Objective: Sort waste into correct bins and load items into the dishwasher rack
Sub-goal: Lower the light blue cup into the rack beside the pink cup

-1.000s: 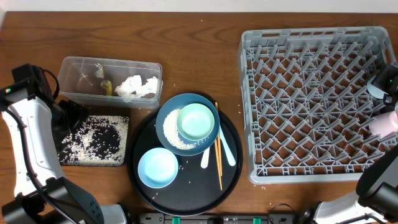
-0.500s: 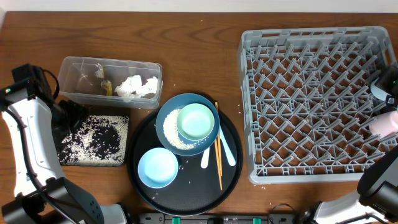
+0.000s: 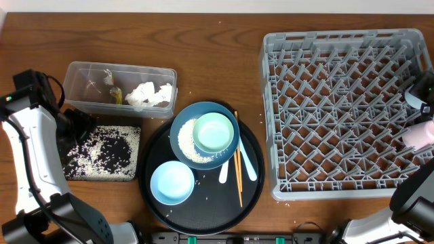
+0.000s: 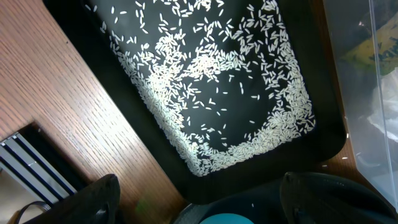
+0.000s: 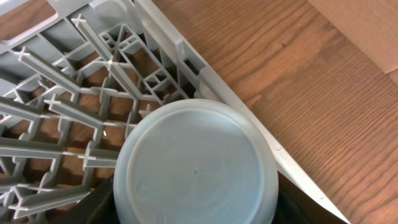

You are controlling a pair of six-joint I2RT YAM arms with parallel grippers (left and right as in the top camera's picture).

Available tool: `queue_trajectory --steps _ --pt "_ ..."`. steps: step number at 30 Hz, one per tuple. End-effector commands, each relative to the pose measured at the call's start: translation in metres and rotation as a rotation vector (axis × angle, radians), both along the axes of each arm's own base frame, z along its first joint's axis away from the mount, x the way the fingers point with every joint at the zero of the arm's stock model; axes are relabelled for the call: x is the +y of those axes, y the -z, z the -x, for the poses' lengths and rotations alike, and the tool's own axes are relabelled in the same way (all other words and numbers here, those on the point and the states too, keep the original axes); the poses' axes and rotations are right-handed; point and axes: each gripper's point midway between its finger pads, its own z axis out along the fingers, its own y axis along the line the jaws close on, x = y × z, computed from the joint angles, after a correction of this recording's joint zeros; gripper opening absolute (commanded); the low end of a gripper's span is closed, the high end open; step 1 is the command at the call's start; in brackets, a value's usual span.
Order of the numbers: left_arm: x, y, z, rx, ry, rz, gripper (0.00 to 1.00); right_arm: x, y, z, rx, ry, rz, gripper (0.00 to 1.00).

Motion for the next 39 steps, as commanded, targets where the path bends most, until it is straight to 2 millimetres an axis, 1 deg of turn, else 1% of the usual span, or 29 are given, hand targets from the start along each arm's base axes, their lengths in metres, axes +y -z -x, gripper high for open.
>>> queue_trajectory --steps 1,11,22,24,25,27,28,36,39 --pt "0.002 -0.005 0.001 -0.014 -0.022 -0.013 0.84 -0.01 0.011 0.006 0.031 0.027 0.008 0.41" --pt "0.002 -0.005 0.001 -0.014 -0.022 -0.012 0.84 -0.002 0.007 -0.006 -0.025 -0.024 -0.021 0.41" --pt "0.002 -0.005 0.001 -0.014 -0.022 -0.012 0.84 0.0 0.013 -0.002 0.0 -0.025 -0.034 0.43" --pt "0.002 -0.005 0.001 -0.014 -0.022 -0.012 0.84 0.001 0.016 -0.002 0.008 -0.025 -0.039 0.48" --pt "0.002 -0.005 0.001 -0.014 -0.022 -0.012 0.84 0.001 0.018 -0.001 0.014 -0.025 -0.043 0.56" --pt "0.002 -0.005 0.001 -0.014 -0.022 -0.012 0.84 0.002 0.019 0.0 0.019 -0.025 -0.046 0.66" --pt "0.002 -0.005 0.001 -0.014 -0.022 -0.012 0.84 0.002 0.019 0.0 0.019 -0.025 -0.047 0.68" --pt "0.002 -0.005 0.001 -0.014 -0.022 -0.012 0.84 0.003 0.021 0.002 0.031 -0.025 -0.055 0.7" --pt "0.002 -0.005 0.001 -0.014 -0.022 -0.012 0.84 0.01 0.025 0.004 0.043 -0.04 -0.083 0.71"
